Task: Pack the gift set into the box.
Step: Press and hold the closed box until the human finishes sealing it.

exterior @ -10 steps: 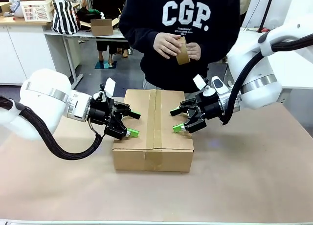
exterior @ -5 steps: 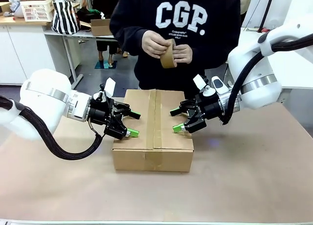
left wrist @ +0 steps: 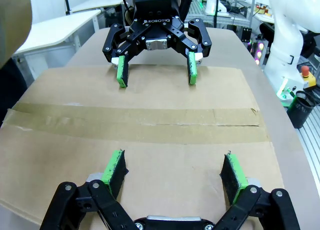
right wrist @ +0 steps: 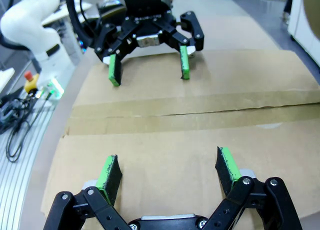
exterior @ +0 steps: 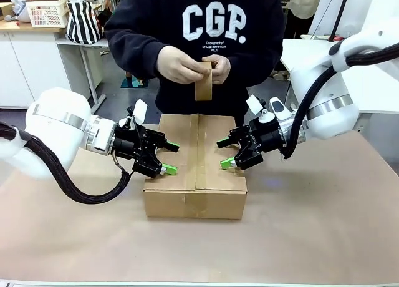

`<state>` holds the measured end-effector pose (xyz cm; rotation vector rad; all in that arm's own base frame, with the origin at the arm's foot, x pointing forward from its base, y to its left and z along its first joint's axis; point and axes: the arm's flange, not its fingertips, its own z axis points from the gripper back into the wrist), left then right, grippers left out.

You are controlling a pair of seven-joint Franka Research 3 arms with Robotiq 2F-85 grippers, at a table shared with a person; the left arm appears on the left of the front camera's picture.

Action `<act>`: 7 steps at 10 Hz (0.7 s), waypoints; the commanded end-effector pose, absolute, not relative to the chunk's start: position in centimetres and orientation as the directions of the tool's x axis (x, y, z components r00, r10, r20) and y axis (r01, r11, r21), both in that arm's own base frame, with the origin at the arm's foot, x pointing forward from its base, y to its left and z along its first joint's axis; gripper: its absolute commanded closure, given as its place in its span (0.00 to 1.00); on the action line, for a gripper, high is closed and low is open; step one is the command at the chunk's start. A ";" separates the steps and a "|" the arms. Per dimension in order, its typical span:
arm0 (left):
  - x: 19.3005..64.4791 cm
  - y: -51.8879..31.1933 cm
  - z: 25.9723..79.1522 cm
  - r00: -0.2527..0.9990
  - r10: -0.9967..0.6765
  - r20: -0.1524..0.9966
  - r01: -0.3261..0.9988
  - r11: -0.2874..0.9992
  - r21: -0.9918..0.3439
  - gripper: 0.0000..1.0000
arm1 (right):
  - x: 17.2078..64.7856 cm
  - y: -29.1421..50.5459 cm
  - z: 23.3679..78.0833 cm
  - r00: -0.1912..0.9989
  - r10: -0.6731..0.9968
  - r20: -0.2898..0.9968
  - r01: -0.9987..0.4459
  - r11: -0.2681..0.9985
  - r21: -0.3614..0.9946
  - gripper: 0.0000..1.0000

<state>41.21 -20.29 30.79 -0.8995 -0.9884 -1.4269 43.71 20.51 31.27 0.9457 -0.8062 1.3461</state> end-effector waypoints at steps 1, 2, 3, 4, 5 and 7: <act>41.0 -20.4 30.6 -0.095 -0.354 0.930 0.995 -0.024 0.092 0.00 | 43.6 20.5 31.0 0.080 0.427 0.901 -0.995 -0.013 0.095 0.00; 41.0 -20.4 30.6 -0.095 -0.354 0.930 0.995 -0.024 0.092 0.00 | 43.6 20.5 31.0 0.080 0.427 0.901 -0.995 -0.013 0.095 0.00; 41.0 -20.4 30.6 -0.095 -0.354 0.930 0.995 -0.024 0.092 0.00 | 43.6 20.5 31.0 0.080 0.427 0.901 -0.995 -0.013 0.095 0.00; 41.0 -20.4 30.6 -0.095 -0.354 0.930 0.995 -0.024 0.092 0.00 | 43.6 20.5 31.0 0.080 0.427 0.901 -0.995 -0.013 0.095 0.00; 41.0 -20.4 30.6 -0.095 -0.354 0.930 0.995 -0.024 0.092 0.00 | 43.6 20.5 31.0 0.080 0.427 0.901 -0.995 -0.013 0.095 0.00; 41.0 -20.4 30.6 -0.095 -0.354 0.930 0.995 -0.024 0.092 0.00 | 43.6 20.5 31.0 0.080 0.427 0.901 -0.995 -0.013 0.095 0.00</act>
